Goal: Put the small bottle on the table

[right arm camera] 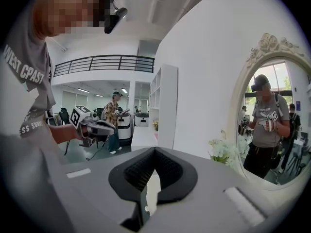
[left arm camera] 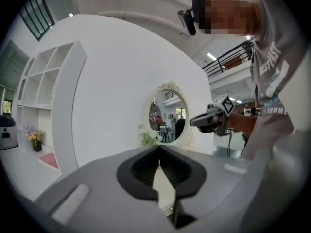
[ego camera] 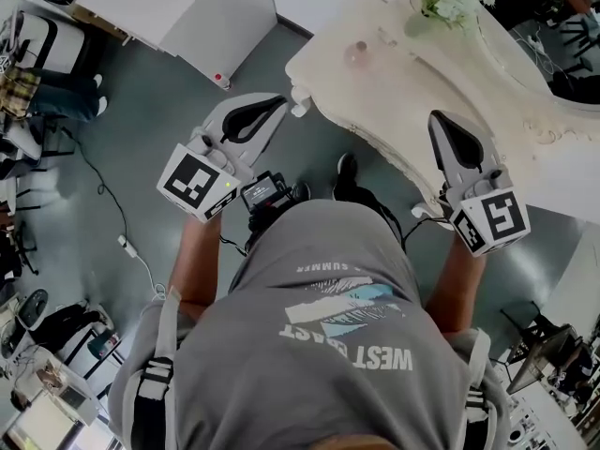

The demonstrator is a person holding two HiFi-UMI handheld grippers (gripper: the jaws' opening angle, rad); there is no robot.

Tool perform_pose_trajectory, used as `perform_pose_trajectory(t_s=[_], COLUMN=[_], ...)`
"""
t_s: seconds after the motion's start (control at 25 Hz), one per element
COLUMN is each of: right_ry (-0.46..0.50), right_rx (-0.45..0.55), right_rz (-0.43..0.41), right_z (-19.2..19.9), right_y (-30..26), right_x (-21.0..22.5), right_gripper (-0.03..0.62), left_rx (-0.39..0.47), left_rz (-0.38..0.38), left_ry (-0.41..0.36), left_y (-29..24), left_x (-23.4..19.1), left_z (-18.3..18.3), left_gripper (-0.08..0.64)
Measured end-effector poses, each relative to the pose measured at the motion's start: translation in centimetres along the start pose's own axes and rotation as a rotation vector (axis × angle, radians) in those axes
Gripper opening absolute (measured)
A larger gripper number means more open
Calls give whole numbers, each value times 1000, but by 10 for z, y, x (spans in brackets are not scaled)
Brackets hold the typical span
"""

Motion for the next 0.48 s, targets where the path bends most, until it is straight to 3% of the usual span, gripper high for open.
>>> perform_pose_trajectory(t_s=[0.48], right_ry=[-20], right_rx=[-8], right_rz=[20], right_z=[7], right_y=[8], right_x=[-7], right_gripper=[0], left_rx=[-8], left_rz=[23], left_ry=[3], left_y=[4], left_x=[8], left_z=[4], left_gripper=[3])
Point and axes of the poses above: the fingertips, and each gripper's own axes: y backward along the fingers, x to its right, z out of its underside, the point moved 2 cm from there along y, backward along the fingers, and after that the axes turned 4 degrees about -x, right-handed, at the moved point
